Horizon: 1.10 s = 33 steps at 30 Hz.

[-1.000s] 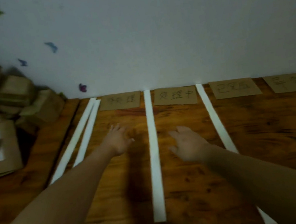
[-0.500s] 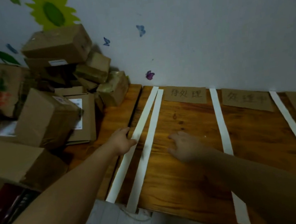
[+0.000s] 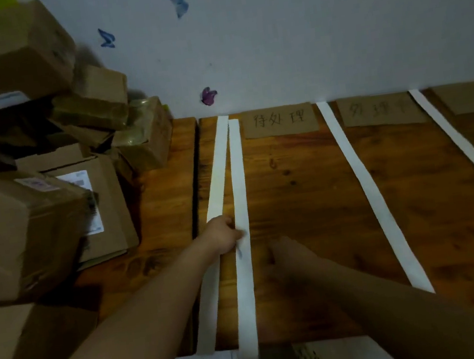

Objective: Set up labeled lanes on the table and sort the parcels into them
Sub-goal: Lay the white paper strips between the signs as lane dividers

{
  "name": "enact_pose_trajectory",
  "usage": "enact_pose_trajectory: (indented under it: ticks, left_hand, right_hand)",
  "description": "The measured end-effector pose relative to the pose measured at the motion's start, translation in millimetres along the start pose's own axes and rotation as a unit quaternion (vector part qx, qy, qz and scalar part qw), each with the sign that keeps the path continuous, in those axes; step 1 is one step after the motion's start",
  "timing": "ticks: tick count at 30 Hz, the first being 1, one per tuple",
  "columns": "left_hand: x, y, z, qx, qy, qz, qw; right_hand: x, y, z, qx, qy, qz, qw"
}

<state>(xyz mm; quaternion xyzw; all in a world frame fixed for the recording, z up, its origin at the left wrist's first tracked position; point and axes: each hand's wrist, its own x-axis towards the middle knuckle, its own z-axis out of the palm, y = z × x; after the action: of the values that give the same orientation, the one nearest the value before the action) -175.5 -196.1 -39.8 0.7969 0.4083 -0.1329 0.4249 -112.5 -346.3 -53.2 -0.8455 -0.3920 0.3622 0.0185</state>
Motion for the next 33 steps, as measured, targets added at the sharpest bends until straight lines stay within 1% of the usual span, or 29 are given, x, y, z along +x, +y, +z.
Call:
enact_pose_trajectory:
  ticks: [3, 6, 7, 10, 12, 15, 18, 20, 24, 29, 31, 33]
  left_hand:
    - [2.9, -9.1, 6.5, -0.04, -0.024, -0.012, 0.999]
    - [1.1, -10.7, 9.4, -0.125, -0.057, -0.044, 0.99]
    - [0.0, -10.5, 9.3, -0.157, -0.064, -0.053, 0.984]
    - [0.7, -11.6, 10.8, -0.235, -0.072, -0.082, 0.966]
    - [1.1, -11.3, 11.6, -0.263, -0.066, -0.101, 0.957]
    - [1.0, -11.0, 14.4, -0.281, -0.055, -0.124, 0.95]
    - [-6.1, -8.9, 22.3, -0.305, -0.066, -0.136, 0.94]
    - [-10.7, -8.5, 28.2, -0.318, -0.068, -0.14, 0.935]
    - [-12.7, -9.7, 31.9, -0.325, -0.064, -0.149, 0.932]
    - [-14.5, -11.1, 34.6, -0.304, -0.081, -0.143, 0.938]
    - [-14.8, -12.0, 35.4, -0.31, -0.082, -0.142, 0.937]
    - [-13.6, -12.8, 34.9, -0.324, -0.085, -0.144, 0.931]
  right_hand:
    - [-7.2, -12.9, 19.5, 0.063, 0.032, 0.043, 0.997]
    - [-16.0, -27.5, 39.0, 0.133, 0.066, 0.089, 0.985]
    - [-19.5, -31.7, 46.5, 0.133, 0.075, 0.103, 0.983]
    - [-30.2, -40.9, 69.5, 0.045, 0.114, 0.106, 0.987]
    - [-34.7, -42.1, 78.4, 0.048, 0.135, 0.107, 0.984]
    - [-39.6, -40.1, 78.0, 0.108, 0.149, 0.129, 0.974]
    - [-44.1, -40.1, 74.3, 0.139, 0.146, 0.155, 0.967]
    - [-45.2, -40.1, 72.0, 0.167, 0.138, 0.161, 0.963]
    - [-45.2, -37.3, 68.8, 0.262, 0.116, 0.188, 0.94]
    - [-46.1, -34.6, 70.1, 0.222, 0.108, 0.205, 0.947]
    - [-48.4, -35.0, 72.7, 0.207, 0.116, 0.188, 0.953]
    - [-51.2, -33.7, 74.1, 0.218, 0.13, 0.161, 0.954]
